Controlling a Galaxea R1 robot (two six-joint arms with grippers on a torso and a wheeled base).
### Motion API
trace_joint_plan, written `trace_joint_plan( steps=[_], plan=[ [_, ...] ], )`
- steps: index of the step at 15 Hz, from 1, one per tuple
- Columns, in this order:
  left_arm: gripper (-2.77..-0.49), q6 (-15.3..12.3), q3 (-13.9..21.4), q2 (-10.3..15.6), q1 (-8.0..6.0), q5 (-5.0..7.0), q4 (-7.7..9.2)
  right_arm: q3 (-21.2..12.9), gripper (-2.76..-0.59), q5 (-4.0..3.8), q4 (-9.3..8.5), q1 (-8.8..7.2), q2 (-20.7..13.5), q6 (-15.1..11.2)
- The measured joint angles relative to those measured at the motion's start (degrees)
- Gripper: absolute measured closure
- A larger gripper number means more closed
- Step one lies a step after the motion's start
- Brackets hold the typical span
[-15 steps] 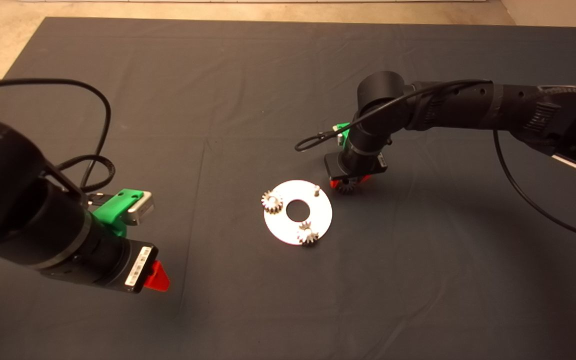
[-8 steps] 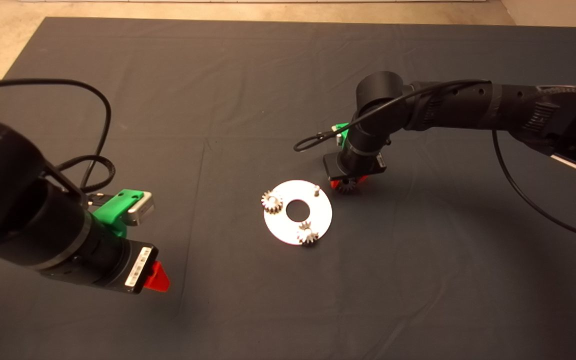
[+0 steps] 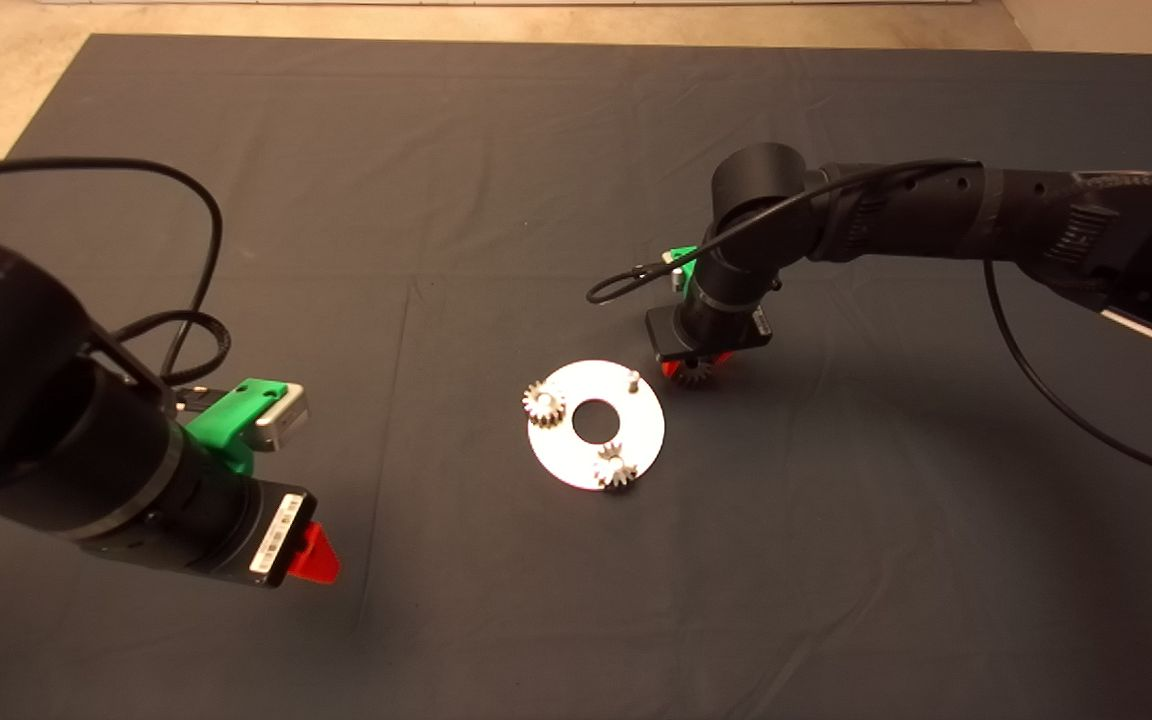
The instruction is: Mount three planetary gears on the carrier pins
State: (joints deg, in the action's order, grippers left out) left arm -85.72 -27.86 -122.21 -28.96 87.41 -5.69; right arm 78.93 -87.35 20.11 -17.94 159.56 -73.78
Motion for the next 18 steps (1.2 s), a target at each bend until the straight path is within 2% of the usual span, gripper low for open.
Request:
trace_joint_plan(
  steps=[18],
  plan=[
    [-2.18, 0.0, 0.0, 0.0, 0.00, 0.00, 0.00, 0.0, -1.04, -0.06, 0.00, -0.13, 0.0, 0.0]
  ],
)
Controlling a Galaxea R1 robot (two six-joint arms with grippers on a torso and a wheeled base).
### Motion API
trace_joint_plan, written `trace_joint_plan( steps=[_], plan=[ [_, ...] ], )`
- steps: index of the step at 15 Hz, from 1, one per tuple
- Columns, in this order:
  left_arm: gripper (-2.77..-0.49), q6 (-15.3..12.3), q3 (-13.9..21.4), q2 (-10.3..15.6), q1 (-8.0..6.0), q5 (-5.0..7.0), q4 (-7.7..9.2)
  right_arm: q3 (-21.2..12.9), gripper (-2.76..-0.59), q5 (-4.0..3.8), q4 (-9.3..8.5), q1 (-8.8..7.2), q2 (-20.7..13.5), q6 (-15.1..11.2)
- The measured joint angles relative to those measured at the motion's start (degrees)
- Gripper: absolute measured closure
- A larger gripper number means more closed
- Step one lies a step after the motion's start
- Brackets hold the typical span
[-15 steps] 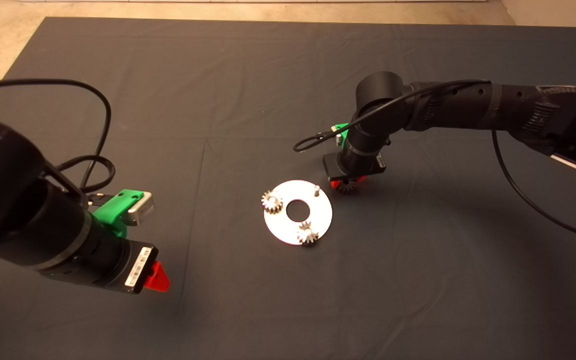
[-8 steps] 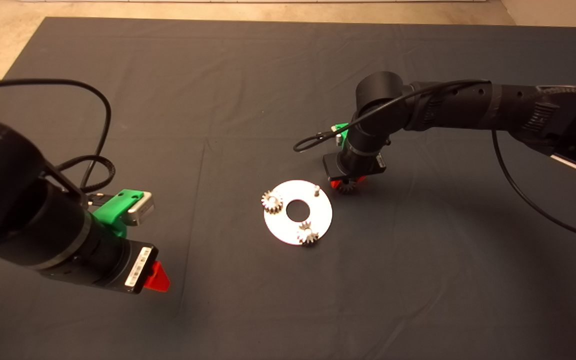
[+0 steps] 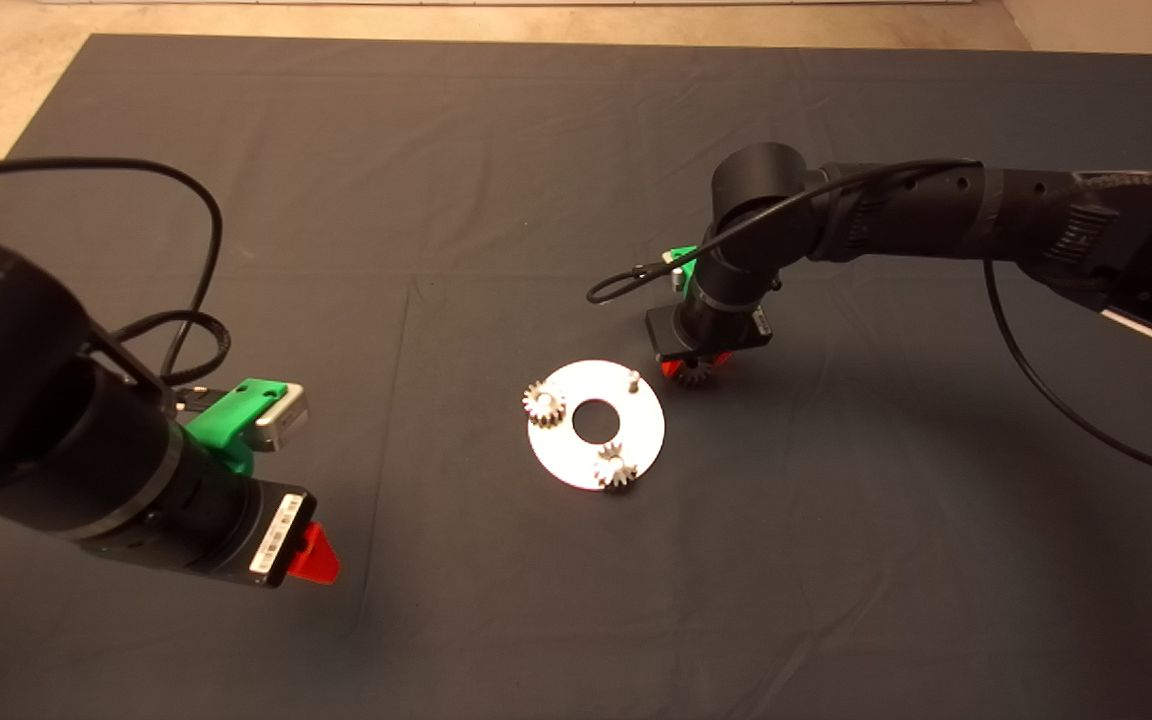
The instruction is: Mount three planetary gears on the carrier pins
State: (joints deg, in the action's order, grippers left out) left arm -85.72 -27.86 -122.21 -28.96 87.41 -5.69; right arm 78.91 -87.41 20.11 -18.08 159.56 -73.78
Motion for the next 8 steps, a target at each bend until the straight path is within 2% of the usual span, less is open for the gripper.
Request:
trace_joint_plan(
  steps=[8],
  plan=[
    [-2.18, 0.0, 0.0, 0.0, 0.00, 0.01, -0.01, -3.5, -1.04, -0.05, 0.00, -2.86, 0.1, 0.0]
  ],
)
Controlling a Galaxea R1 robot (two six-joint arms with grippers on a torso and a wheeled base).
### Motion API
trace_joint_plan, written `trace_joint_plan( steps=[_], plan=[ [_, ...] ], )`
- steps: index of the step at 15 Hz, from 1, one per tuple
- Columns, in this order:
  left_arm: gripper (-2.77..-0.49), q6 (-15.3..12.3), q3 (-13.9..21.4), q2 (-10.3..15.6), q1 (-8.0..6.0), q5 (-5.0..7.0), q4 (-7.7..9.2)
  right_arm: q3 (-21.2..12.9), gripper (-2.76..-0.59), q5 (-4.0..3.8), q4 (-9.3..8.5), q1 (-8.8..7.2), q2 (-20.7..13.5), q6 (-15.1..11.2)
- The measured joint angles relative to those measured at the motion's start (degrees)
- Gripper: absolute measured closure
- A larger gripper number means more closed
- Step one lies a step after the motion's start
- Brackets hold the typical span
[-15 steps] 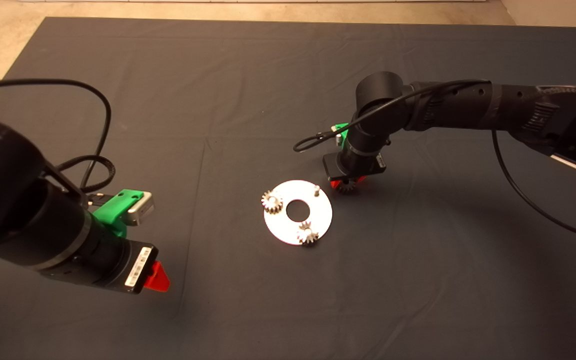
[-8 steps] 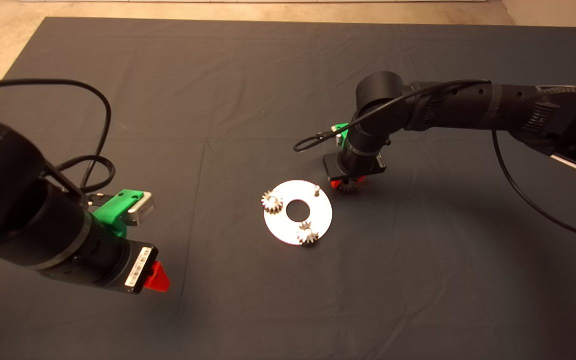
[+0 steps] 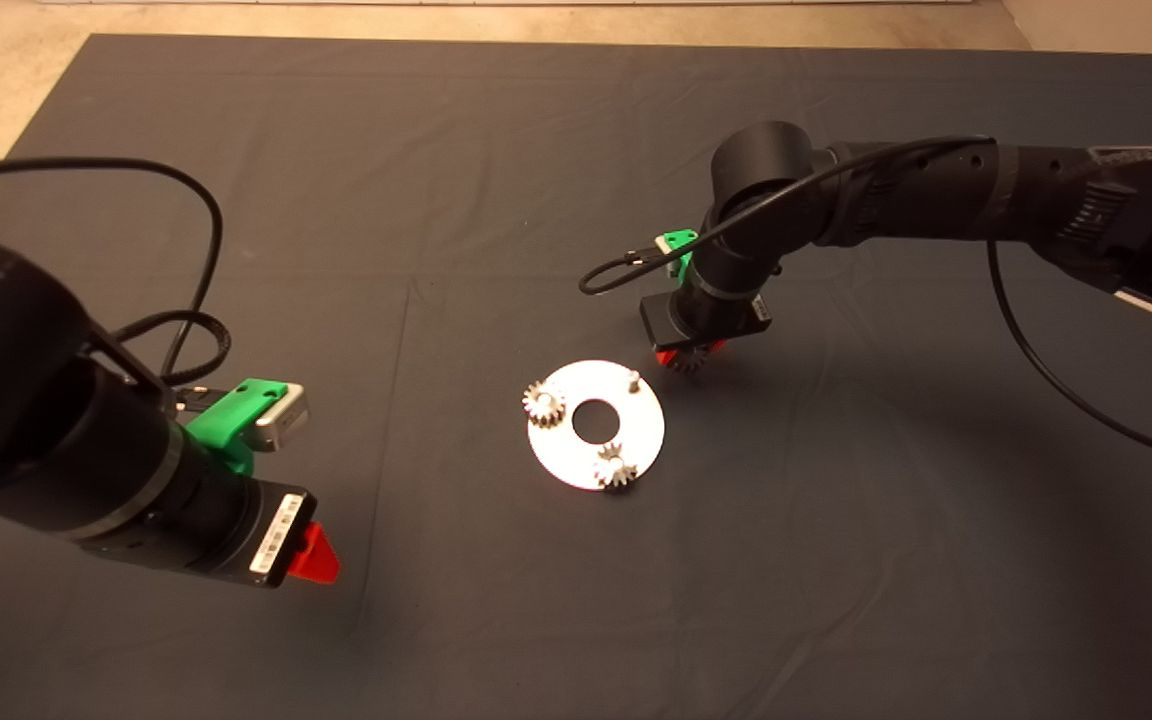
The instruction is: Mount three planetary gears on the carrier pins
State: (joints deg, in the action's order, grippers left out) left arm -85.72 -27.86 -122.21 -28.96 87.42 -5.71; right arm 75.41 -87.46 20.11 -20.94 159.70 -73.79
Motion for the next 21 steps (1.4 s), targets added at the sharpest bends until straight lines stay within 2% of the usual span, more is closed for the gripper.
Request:
trace_joint_plan(
  steps=[3, 8, 11, 14, 17, 19, 21],
  plan=[
    [-2.18, 0.0, 0.0, 0.0, -0.02, -0.01, 0.00, -0.8, -1.04, -0.01, 0.00, -0.92, 0.0, 0.0],
    [-2.18, 0.0, 0.0, 0.0, 0.00, -0.01, 0.01, -1.0, -1.04, -0.05, -0.09, -1.16, 0.0, -0.2],
    [-2.18, 0.0, 0.0, 0.0, -0.02, -0.01, 0.01, -1.0, -1.04, -0.04, -0.83, -1.99, 0.1, -0.2],
    [-2.18, 0.0, 0.0, 0.0, 0.00, -0.01, 0.00, -1.0, -1.04, -0.41, -1.29, -2.06, 1.8, -0.2],
    [-2.18, 0.0, 0.0, 0.0, -0.02, -0.01, 0.00, -1.0, -1.04, 0.00, -1.61, -2.06, 4.2, -0.2],
    [-2.18, 0.0, 0.0, 0.0, -0.02, -0.01, 0.00, -1.0, -1.04, 0.05, -1.71, -2.06, 4.6, -0.2],
    [-2.18, 0.0, 0.0, 0.0, -0.01, -0.01, 0.00, -1.0, -1.04, -0.41, -1.71, -2.06, 4.6, -0.2]
  ],
)
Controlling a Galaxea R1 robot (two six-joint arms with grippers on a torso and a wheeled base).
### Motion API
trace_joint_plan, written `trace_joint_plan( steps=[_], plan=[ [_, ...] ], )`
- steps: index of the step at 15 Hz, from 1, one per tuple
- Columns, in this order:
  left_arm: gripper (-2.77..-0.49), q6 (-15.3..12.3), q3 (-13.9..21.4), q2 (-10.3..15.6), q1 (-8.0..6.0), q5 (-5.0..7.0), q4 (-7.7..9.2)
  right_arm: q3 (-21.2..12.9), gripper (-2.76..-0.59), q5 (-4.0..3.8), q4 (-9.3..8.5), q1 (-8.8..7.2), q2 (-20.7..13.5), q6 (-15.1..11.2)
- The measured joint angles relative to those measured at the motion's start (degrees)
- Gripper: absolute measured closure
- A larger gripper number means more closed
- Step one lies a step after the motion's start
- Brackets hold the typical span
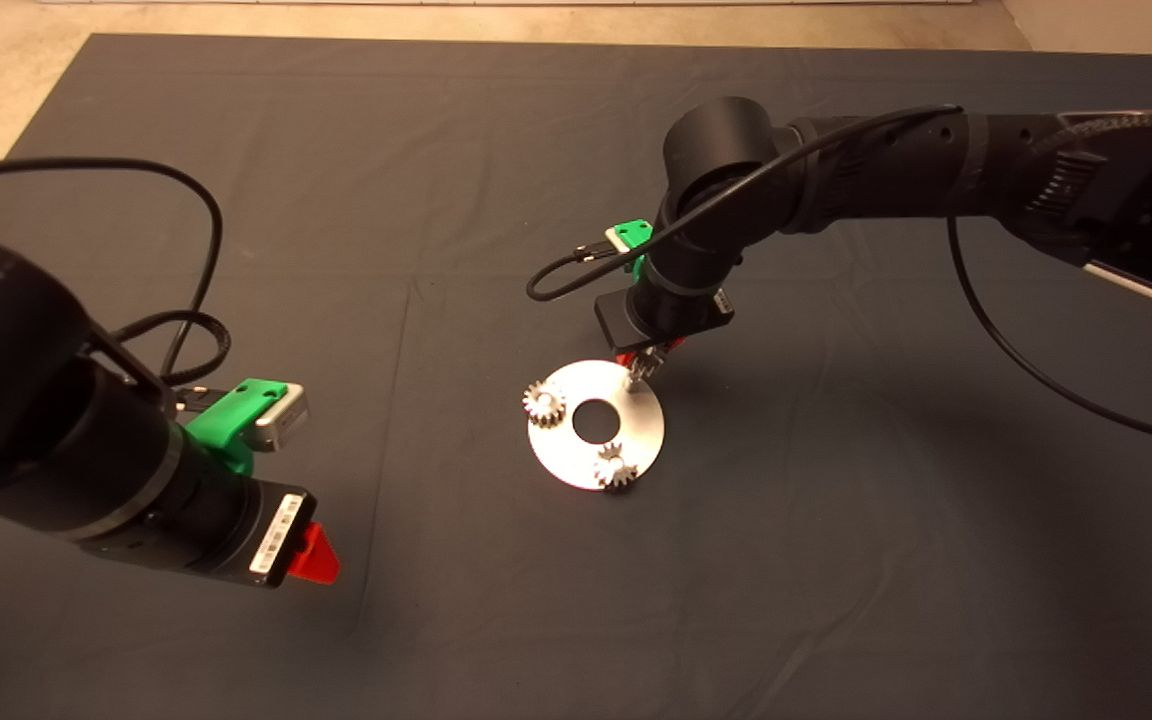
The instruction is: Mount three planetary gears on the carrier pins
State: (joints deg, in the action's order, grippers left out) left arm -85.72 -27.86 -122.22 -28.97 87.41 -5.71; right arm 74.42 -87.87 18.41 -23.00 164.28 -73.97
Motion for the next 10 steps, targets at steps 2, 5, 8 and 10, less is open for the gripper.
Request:
trace_joint_plan(
  steps=[2, 5, 8, 10],
  plan=[
    [-2.18, 0.0, 0.0, 0.0, 0.00, 0.02, 0.01, 0.0, -1.04, 0.05, 0.00, 0.00, 0.0, 0.0],
    [-2.18, 0.0, 0.0, 0.0, 0.00, 0.00, 0.00, 0.0, -1.04, 0.00, 0.00, 0.00, 0.4, 0.0],
    [-2.18, 0.0, 0.0, 0.0, -0.02, 0.00, 0.01, 0.0, -1.04, 0.27, 0.00, 0.00, 1.6, 0.0],
    [-2.18, 0.0, 0.0, 0.0, -0.02, 0.02, 0.01, 0.0, -1.04, 0.35, 0.00, 0.00, 1.8, 0.0]
  ],
)
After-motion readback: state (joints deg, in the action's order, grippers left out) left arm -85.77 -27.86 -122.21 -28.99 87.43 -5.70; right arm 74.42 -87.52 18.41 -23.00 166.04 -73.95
